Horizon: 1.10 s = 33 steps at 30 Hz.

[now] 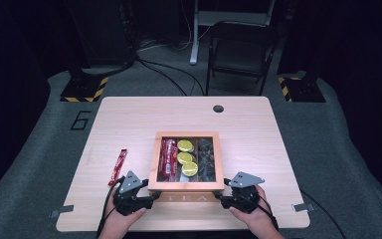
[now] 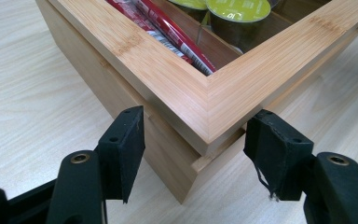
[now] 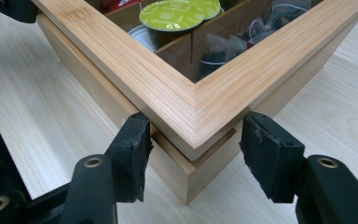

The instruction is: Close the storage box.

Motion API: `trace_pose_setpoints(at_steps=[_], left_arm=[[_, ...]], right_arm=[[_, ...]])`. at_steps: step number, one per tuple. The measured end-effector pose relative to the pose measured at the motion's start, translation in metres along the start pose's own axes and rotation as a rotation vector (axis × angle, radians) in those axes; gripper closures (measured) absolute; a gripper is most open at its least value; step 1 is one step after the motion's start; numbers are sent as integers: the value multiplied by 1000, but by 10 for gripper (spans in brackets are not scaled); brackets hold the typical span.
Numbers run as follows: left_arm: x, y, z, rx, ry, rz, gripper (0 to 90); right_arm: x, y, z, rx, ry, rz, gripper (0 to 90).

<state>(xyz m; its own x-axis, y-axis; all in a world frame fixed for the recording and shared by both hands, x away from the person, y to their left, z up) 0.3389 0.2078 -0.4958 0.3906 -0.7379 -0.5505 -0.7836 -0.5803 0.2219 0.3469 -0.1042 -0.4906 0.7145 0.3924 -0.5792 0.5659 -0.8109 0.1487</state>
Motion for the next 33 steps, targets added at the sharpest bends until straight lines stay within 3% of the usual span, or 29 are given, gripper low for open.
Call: trace_pose_setpoints(at_steps=[7, 13, 20, 25, 33], left_arm=[[4, -1, 3, -6, -36, 4, 324], [6, 1, 4, -23, -25, 10, 262], [5, 4, 1, -3, -28, 19, 261], [3, 3, -2, -16, -18, 28, 260], [-5, 2, -14, -1, -1, 18, 268]], right_arm=[[4, -2, 4, -8, -44, -15, 374], [4, -5, 2, -26, -30, 14, 270], [4, -3, 1, -4, -18, 3, 278], [1, -2, -4, 15, 1, -2, 292], [-7, 4, -16, 3, 36, -6, 312]])
Point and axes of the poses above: each handheld gripper's, and its own axes: x roughly forward along the jaws, z roughly out of its underside, y roughly to its right, the point moved 4 cm from there along x, roughly forward along the jaws, and after that the axes turned 15 degrees about z, right-handed, at the moved point
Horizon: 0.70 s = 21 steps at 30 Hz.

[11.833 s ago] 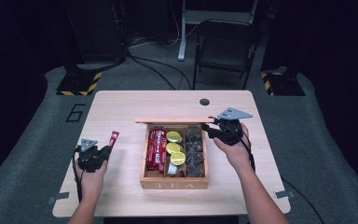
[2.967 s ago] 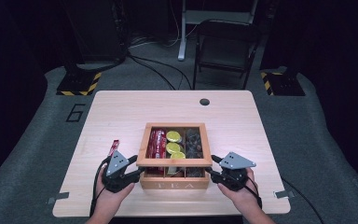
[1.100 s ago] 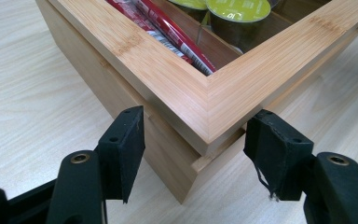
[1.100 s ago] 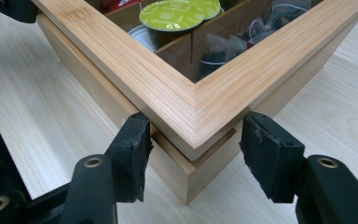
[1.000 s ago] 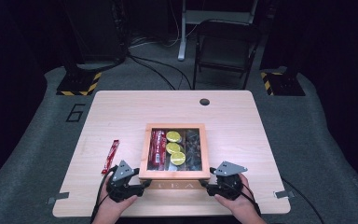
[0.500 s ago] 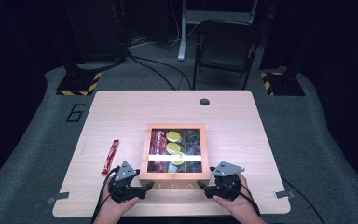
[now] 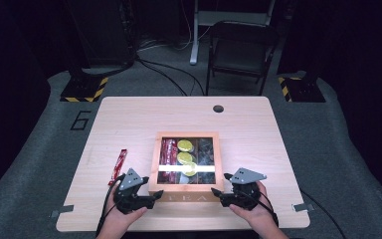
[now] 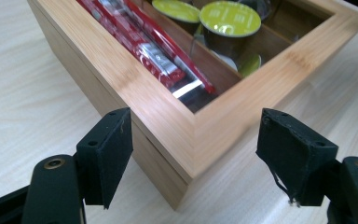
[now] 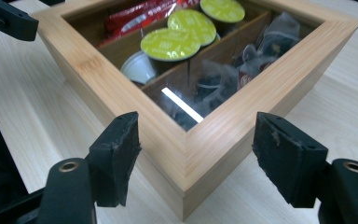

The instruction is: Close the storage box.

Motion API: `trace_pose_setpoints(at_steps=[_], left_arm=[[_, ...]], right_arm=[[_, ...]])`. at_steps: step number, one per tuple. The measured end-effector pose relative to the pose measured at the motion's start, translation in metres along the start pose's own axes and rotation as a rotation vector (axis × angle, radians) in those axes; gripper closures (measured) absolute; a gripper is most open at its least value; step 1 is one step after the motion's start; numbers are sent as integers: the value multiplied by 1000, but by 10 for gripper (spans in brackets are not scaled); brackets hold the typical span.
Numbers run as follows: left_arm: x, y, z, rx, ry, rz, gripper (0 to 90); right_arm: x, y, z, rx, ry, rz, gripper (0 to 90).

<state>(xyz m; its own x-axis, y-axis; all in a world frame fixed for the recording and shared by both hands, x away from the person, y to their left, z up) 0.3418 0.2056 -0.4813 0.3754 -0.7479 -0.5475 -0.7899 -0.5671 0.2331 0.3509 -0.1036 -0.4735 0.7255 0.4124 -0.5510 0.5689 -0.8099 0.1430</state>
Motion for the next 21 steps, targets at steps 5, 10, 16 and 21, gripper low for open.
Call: trace_pose_setpoints(at_steps=[5, 10, 16, 21], left_arm=[[-6, -1, -14, 17, 13, 2, 291], [-13, -7, -26, 15, 39, -45, 310], [-20, -22, -34, 0, 58, -65, 312], [-25, -36, -35, -29, 74, -86, 312]], right_arm=[[-3, 4, -11, -1, 12, -4, 338], [-4, 9, -24, -8, 14, 2, 353], [0, 20, -35, 11, 21, 29, 354], [2, 31, -37, 30, 23, 53, 354]])
Point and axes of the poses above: each handheld gripper's, and its own axes: x roughly forward along the jaws, z roughly out of its underside, y roughly to its right, the point moved 4 cm from there along x, roughly forward along the jaws, and after that the axes turned 15 degrees about z, right-handed, at the moved point
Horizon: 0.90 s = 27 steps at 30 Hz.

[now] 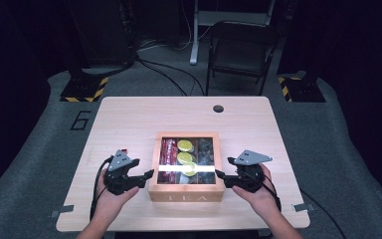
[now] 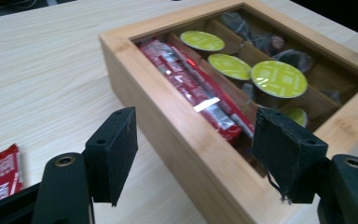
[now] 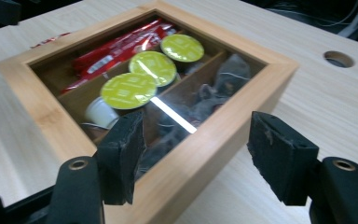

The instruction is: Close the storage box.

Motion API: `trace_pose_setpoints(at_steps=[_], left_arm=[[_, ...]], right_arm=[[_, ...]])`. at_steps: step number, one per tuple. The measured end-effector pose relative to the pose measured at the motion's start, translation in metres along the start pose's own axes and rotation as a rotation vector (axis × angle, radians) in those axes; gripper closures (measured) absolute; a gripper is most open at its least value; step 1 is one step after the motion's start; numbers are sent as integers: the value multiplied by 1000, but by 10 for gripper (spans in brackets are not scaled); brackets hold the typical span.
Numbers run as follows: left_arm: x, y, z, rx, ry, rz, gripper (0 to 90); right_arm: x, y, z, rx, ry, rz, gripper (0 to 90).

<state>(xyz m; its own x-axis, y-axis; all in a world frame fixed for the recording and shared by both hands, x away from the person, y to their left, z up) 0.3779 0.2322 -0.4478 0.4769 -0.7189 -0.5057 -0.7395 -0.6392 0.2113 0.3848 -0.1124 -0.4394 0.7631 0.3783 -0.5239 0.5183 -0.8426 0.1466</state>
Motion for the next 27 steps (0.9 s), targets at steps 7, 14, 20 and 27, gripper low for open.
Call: trace_pose_setpoints(at_steps=[7, 14, 20, 27], left_arm=[[-5, -19, 6, -45, 7, -16, 313], [-5, -35, 19, -76, 26, -34, 321], [-3, -44, 26, -81, 25, -39, 327], [1, -52, 37, -69, -1, -47, 340]], right_arm=[[0, 21, 6, 33, -10, 52, 350], [3, 39, 20, 79, -23, 92, 350], [5, 46, 29, 99, -27, 102, 350], [12, 49, 42, 80, -30, 119, 350]])
Point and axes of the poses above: each handheld gripper's, and its own axes: x roughly forward along the jaws, z roughly out of its underside, y roughly to its right, the point moved 4 cm from there along x, roughly forward along the jaws, and after that the axes turned 15 degrees about z, right-handed, at the moved point
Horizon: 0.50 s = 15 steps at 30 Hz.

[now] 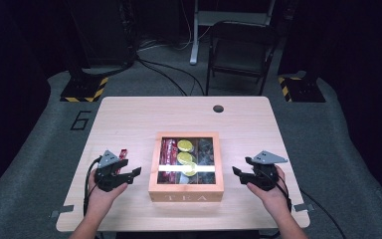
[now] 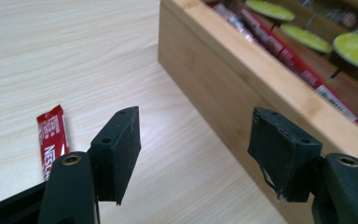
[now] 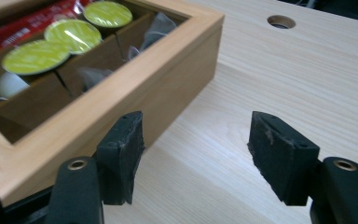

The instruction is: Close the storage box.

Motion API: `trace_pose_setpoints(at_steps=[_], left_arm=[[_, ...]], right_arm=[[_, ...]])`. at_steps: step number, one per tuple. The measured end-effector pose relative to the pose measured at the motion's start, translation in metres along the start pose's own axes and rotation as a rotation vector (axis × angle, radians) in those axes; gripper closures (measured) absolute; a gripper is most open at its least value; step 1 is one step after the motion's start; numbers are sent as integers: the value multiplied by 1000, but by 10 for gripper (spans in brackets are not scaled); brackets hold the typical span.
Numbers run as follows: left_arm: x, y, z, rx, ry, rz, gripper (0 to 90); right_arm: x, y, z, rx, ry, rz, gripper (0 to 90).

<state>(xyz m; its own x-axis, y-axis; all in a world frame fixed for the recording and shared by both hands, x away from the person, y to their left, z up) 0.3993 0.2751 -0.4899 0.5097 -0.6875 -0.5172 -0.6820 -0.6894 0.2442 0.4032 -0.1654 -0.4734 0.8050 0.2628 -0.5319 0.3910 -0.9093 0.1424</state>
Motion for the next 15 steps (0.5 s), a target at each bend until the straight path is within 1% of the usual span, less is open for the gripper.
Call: trace_pose_setpoints(at_steps=[2, 3, 4, 5, 7, 8, 9, 11, 13, 15], left_arm=[[1, -2, 3, -14, -4, -3, 340], [2, -3, 4, -21, -1, -6, 340], [3, -4, 5, -21, -10, 0, 340], [4, -4, 6, -28, -1, -5, 340], [6, -6, 8, -29, -13, -2, 340], [7, -6, 9, -29, -17, -4, 340], [9, -7, 10, -32, -20, -5, 340], [11, -9, 12, -30, -36, -5, 340], [13, -11, 14, -32, -44, -16, 340], [14, -15, 15, -38, -42, -25, 340]], right_arm=[[2, 1, 3, 2, -9, 13, 350], [3, 2, 6, -13, -13, 18, 350], [4, 3, 7, -20, -16, 25, 350], [3, 3, 8, -24, -25, 25, 350], [4, 4, 9, -26, -22, 25, 354], [4, 3, 10, -11, -22, 30, 355], [4, 3, 11, -25, -25, 24, 357], [7, 3, 14, -42, -26, 33, 368], [11, 3, 18, -69, -44, 38, 372], [13, 4, 21, -80, -55, 43, 372]])
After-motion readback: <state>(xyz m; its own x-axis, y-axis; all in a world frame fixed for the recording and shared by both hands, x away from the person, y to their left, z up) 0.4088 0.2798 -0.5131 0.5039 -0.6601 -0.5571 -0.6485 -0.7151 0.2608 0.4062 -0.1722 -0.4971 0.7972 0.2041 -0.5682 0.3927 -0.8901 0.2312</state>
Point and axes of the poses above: each handheld gripper's, and its own axes: x roughly forward along the jaws, z roughly out of its underside, y roughly to its right, the point moved 4 cm from there along x, roughly forward along the jaws, and after that the axes turned 15 degrees about z, right-handed, at the moved point
